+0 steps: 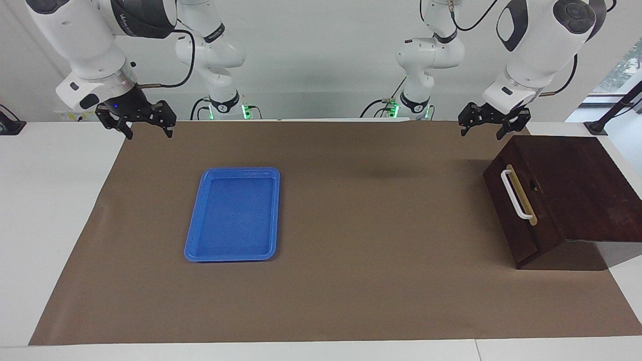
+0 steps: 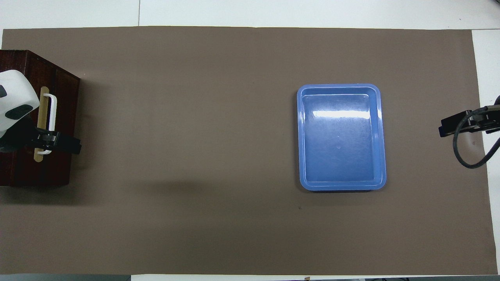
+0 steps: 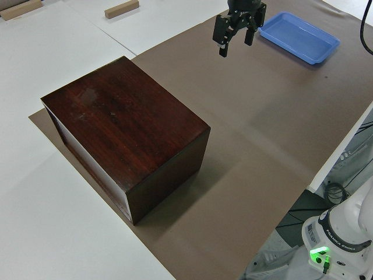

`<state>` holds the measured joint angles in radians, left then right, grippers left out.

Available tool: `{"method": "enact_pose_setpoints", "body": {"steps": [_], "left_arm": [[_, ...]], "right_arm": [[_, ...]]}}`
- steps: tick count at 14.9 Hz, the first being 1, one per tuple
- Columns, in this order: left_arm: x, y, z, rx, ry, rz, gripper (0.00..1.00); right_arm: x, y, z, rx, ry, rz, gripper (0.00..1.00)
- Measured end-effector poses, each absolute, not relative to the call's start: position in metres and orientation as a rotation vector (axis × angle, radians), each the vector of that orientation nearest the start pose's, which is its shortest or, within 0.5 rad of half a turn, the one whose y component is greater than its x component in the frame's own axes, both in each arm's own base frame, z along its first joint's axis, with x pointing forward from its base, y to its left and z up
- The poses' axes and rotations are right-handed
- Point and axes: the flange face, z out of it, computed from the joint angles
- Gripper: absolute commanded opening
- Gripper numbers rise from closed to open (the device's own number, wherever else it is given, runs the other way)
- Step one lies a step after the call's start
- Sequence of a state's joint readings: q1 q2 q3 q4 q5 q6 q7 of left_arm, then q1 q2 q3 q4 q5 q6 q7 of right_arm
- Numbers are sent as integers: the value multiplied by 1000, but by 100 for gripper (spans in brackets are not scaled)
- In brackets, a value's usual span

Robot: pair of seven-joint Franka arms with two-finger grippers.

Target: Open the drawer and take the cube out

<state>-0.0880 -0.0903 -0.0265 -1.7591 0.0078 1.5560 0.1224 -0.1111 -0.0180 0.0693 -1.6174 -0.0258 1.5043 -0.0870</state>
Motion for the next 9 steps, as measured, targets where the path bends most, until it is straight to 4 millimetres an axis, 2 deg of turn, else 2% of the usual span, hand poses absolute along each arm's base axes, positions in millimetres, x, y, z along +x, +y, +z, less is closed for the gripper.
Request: {"method": "enact_pose_setpoints", "body": {"steps": [9], "left_arm": [[518, -63, 580, -3083, 388, 155, 100]], "right_arm": [[540, -25, 607, -3158, -72, 154, 100]]}}
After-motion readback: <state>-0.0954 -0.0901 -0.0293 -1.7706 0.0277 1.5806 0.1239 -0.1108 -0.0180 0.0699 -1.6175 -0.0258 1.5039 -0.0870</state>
